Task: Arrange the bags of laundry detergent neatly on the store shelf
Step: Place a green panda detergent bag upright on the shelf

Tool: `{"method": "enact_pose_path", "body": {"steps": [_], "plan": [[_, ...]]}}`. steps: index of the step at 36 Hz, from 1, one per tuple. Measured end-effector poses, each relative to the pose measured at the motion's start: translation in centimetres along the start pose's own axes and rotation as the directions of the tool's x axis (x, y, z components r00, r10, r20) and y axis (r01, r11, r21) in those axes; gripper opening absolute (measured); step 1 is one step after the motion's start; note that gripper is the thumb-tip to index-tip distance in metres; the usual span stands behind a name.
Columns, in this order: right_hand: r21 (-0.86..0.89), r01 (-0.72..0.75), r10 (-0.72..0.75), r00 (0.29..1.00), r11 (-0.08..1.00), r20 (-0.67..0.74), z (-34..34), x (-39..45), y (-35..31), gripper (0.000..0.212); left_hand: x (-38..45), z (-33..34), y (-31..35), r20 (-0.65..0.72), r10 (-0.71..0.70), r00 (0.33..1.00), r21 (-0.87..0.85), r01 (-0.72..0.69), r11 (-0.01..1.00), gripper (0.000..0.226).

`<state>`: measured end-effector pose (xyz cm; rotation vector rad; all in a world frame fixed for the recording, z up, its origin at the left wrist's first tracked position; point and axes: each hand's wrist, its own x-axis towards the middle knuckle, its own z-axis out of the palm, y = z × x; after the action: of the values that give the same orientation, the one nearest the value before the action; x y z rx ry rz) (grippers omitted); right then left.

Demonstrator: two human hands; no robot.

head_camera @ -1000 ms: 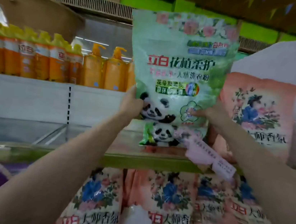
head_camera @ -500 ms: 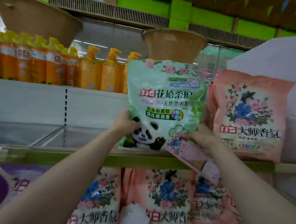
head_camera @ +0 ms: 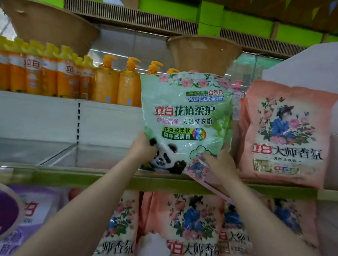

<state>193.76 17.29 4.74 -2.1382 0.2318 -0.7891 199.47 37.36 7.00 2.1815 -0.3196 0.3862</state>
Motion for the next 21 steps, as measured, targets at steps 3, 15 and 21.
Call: {"method": "enact_pose_path", "body": {"steps": [3, 15, 21], "plan": [[-0.113, 0.018, -0.027, 0.997, 0.993, -0.076, 0.4, -0.3, 0.0, 0.071, -0.1, 0.0, 0.2, 0.0, 0.006, 1.0, -0.001, -0.006, 1.0, 0.028], [-0.448, 0.45, -0.417, 0.892, 0.773, 0.176, -2.5, -2.8, 0.0, 0.049, -0.3, 0.8, 0.4, -0.059, -0.051, 0.997, 0.027, 0.053, 0.998, 0.029], [-0.503, 0.524, -0.433, 0.852, 0.687, 0.295, -1.7, -3.9, 0.6, 0.035, -1.3, 0.8, 0.5, -0.07, -0.084, 0.994, 0.051, 0.088, 0.995, 0.037]]}}
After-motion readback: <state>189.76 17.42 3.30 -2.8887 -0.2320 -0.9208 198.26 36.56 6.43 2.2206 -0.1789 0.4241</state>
